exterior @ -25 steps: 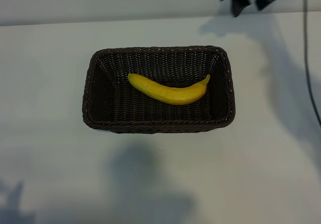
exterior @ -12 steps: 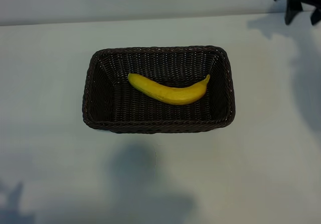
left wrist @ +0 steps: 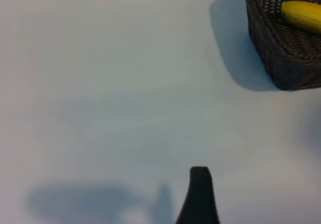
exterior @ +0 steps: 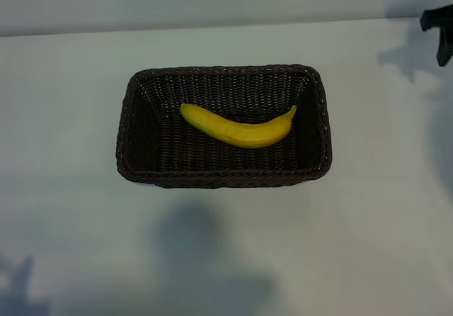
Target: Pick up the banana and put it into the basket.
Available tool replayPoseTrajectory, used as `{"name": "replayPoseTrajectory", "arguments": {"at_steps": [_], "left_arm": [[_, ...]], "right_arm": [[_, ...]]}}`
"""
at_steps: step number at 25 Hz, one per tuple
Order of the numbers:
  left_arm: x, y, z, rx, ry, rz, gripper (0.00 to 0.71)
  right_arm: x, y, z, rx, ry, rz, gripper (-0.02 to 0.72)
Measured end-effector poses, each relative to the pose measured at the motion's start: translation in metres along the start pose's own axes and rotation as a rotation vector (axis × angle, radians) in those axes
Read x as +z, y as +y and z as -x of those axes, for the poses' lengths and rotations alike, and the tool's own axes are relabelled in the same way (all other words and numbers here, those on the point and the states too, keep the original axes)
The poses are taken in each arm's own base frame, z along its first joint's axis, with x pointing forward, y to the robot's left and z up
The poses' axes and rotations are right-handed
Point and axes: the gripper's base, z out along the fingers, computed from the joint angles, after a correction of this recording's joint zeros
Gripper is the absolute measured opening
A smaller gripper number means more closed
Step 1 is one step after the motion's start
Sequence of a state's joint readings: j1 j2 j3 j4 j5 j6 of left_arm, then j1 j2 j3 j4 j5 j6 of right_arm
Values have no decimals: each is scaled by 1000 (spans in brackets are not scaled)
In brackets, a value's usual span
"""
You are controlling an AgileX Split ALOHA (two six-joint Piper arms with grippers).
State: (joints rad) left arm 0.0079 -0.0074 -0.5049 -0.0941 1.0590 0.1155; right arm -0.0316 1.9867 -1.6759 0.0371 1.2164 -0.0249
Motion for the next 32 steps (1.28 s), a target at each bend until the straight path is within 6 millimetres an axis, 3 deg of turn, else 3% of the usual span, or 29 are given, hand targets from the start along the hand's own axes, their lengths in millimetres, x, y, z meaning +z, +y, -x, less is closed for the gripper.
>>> {"name": "replayPoseTrajectory", "arguments": {"at_steps": [6, 12, 18, 22, 27, 32], "left_arm": [[0, 0, 0, 0, 0, 0, 610], [0, 0, 0, 0, 0, 0, 610], [0, 0, 0, 1, 0, 0, 610], [0, 0, 0, 1, 0, 0, 610], [0, 0, 0, 1, 0, 0, 610], [0, 0, 0, 1, 0, 0, 610]], "right_arm": [[-20, 1, -54, -16, 44, -18, 549], [-48, 2, -130, -16, 41, -21, 549], [-64, 3, -208, -16, -8, -21, 549], [-64, 4, -255, -17, -82, -21, 548], [-60, 4, -297, -17, -249, -25, 549], [-48, 3, -324, -18, -301, -30, 549]]}}
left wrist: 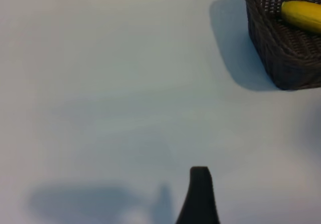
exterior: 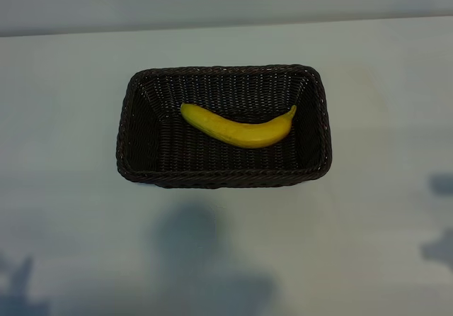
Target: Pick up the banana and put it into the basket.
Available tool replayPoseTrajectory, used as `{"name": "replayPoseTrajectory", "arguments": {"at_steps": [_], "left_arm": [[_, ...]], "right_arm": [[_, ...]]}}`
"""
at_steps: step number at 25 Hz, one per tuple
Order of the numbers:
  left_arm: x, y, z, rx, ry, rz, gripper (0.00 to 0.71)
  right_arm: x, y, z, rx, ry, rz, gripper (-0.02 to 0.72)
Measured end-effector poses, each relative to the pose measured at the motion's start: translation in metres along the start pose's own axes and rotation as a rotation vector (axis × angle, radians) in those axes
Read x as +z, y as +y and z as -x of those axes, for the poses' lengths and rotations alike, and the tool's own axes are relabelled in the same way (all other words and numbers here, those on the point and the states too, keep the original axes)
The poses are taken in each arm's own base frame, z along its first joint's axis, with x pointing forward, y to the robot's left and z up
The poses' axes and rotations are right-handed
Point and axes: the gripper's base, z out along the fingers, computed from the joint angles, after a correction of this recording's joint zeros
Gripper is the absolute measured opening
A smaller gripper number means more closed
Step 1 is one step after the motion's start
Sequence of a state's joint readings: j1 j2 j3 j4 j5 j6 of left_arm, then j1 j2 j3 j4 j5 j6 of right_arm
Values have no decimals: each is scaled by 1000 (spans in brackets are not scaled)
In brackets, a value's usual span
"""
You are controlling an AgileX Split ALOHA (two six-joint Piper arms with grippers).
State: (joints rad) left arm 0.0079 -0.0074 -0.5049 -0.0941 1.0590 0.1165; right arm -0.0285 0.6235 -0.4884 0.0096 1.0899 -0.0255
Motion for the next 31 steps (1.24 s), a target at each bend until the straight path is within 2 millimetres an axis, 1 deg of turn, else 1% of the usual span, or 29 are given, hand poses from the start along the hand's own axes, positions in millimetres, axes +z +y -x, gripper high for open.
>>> {"name": "replayPoseTrajectory", "arguments": {"at_steps": [9, 13, 17, 23, 25, 31], "left_arm": [[0, 0, 0, 0, 0, 0, 610], [0, 0, 0, 0, 0, 0, 610], [0, 0, 0, 0, 0, 0, 610], [0, 0, 0, 0, 0, 0, 610], [0, 0, 0, 0, 0, 0, 610], [0, 0, 0, -1, 0, 0, 610]], "right_arm": [[-18, 0, -12, 0, -160, -4, 549], [-28, -1, -21, 39, -255, -25, 549], [-41, -2, -36, 78, -382, -60, 549], [-59, 2, -66, 71, -617, -76, 549], [-60, 3, -69, 70, -639, -77, 549], [-60, 3, -69, 70, -639, -76, 549]]}}
